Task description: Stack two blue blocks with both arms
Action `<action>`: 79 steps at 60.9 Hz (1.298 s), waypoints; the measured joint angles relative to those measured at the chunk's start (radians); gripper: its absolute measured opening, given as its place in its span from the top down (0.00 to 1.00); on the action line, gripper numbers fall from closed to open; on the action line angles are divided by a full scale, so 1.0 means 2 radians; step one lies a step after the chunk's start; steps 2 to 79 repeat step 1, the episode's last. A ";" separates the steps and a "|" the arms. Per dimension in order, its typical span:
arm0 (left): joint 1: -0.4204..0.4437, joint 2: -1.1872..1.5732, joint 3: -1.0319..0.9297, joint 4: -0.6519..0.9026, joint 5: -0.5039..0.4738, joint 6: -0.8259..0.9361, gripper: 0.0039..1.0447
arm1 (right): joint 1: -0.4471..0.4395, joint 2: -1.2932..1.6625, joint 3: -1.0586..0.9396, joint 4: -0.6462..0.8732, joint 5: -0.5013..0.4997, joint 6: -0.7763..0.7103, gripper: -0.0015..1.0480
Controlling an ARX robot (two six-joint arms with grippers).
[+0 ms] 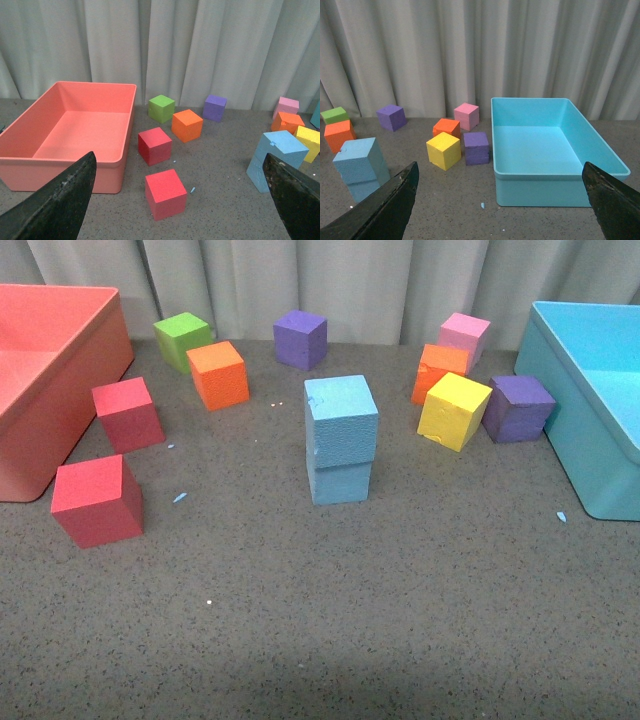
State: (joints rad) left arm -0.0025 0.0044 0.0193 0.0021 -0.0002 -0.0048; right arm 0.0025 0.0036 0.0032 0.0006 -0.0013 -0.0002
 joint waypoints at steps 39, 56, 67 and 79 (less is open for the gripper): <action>0.000 0.000 0.000 0.000 0.000 0.000 0.06 | 0.000 0.000 0.000 0.000 0.000 0.000 0.09; 0.000 0.000 0.000 0.000 0.000 0.000 0.06 | 0.000 0.000 0.000 0.000 0.000 0.000 0.09; 0.000 0.000 0.000 0.000 0.000 0.000 0.06 | 0.000 0.000 0.000 0.000 0.000 0.000 0.09; 0.000 0.000 0.000 0.000 0.000 0.000 0.06 | 0.000 0.000 0.000 0.000 0.000 0.000 0.09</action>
